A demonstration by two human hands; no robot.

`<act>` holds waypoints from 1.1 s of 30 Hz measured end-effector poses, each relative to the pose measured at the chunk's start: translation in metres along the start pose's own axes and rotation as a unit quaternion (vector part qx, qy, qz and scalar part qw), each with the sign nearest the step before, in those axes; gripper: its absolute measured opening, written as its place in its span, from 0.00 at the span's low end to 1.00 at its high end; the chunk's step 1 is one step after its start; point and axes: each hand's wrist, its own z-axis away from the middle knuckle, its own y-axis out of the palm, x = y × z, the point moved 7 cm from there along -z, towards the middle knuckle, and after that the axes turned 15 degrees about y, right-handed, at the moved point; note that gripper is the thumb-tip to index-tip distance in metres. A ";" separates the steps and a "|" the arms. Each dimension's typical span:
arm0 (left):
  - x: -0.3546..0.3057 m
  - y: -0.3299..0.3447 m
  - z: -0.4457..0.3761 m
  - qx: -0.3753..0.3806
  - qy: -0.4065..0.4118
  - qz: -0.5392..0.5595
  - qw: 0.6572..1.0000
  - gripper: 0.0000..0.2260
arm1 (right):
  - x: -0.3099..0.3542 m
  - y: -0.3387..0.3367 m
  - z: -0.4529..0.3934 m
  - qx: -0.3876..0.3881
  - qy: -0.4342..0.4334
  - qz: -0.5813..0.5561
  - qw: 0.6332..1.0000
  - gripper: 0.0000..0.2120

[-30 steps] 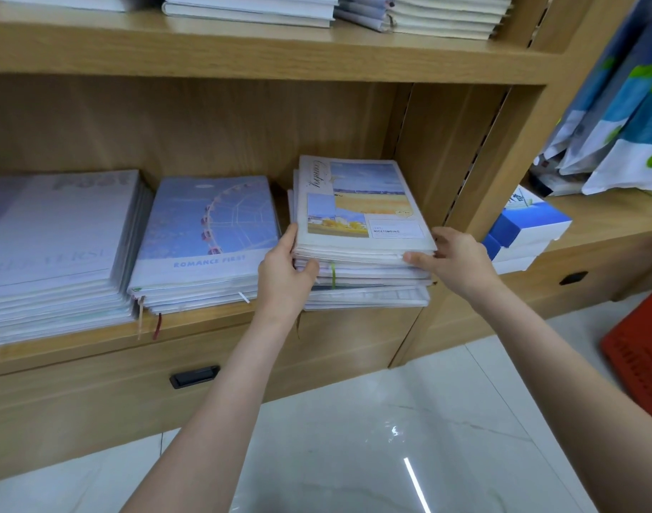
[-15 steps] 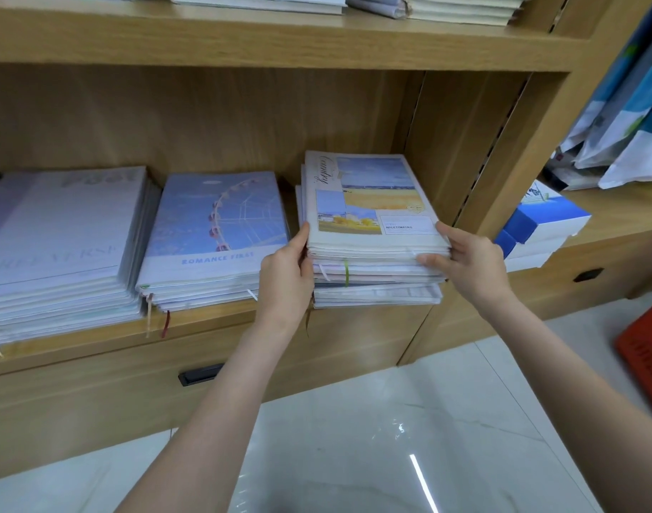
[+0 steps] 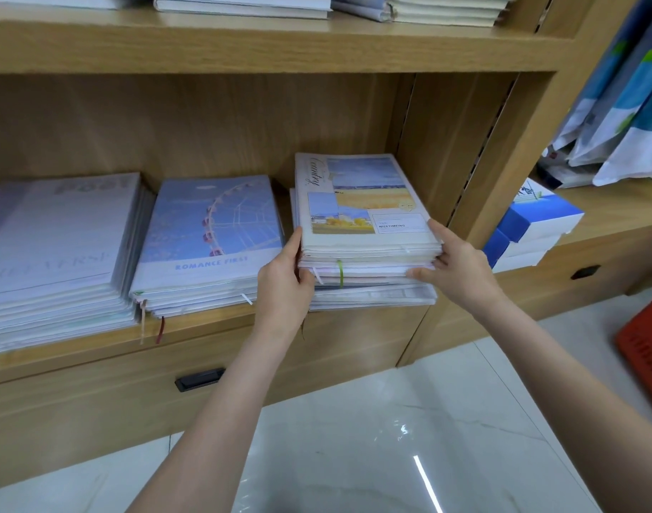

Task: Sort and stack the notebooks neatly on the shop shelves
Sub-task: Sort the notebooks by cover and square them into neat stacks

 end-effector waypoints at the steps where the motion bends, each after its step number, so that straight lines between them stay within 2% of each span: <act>1: 0.000 0.002 0.001 -0.002 -0.005 0.002 1.000 0.27 | -0.002 0.002 0.001 -0.002 -0.001 0.005 1.000 0.40; 7: 0.003 0.002 0.001 0.007 -0.011 0.004 1.000 0.30 | -0.002 0.001 0.004 -0.036 -0.012 -0.008 0.999 0.40; 11: 0.001 -0.003 0.002 -0.018 -0.003 0.005 1.000 0.28 | -0.006 -0.001 0.009 -0.053 -0.009 -0.068 0.996 0.37; 16: 0.000 -0.006 0.006 -0.043 0.005 0.010 0.999 0.27 | -0.011 -0.003 0.014 -0.093 -0.003 -0.091 0.991 0.34; 22: -0.004 -0.007 0.011 -0.043 0.001 0.012 0.999 0.26 | -0.016 -0.004 0.021 -0.084 -0.001 -0.093 0.992 0.32; 26: -0.003 -0.008 0.009 -0.027 0.002 0.033 0.999 0.26 | -0.013 -0.011 0.014 -0.035 -0.009 -0.018 0.999 0.30; 33: -0.005 -0.007 0.010 -0.025 -0.006 0.015 1.000 0.26 | -0.003 -0.013 0.005 -0.079 -0.002 0.079 0.994 0.27</act>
